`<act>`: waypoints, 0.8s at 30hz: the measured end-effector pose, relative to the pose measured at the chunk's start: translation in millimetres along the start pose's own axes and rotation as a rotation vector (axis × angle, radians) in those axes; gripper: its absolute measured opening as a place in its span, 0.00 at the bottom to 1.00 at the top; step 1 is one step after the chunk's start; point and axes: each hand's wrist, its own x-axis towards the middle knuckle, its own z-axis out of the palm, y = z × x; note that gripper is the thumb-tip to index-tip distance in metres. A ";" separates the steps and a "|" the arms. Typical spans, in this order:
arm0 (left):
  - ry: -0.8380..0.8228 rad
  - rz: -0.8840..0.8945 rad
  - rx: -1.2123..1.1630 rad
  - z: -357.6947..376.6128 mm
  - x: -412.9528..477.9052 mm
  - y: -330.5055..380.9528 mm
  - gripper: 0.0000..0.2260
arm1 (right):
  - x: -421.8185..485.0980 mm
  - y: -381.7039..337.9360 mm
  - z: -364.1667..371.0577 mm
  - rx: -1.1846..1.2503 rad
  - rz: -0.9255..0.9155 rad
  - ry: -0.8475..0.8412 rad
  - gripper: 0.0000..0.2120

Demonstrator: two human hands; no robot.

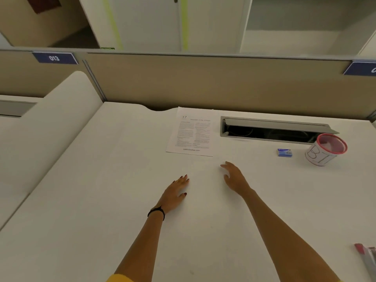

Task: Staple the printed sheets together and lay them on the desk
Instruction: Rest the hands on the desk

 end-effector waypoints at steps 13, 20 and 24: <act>0.147 -0.281 0.176 -23.7 -77.8 -72.1 0.48 | 8.1 -117.3 93.7 -0.272 -0.287 -0.332 0.30; 0.046 -0.324 0.229 -33.3 -71.3 -73.5 0.32 | 24.6 -163.2 127.9 -0.461 -0.475 -0.357 0.29; 0.050 -0.325 0.245 -33.1 -70.6 -74.2 0.31 | 31.9 -180.6 133.9 -0.497 -0.506 -0.354 0.32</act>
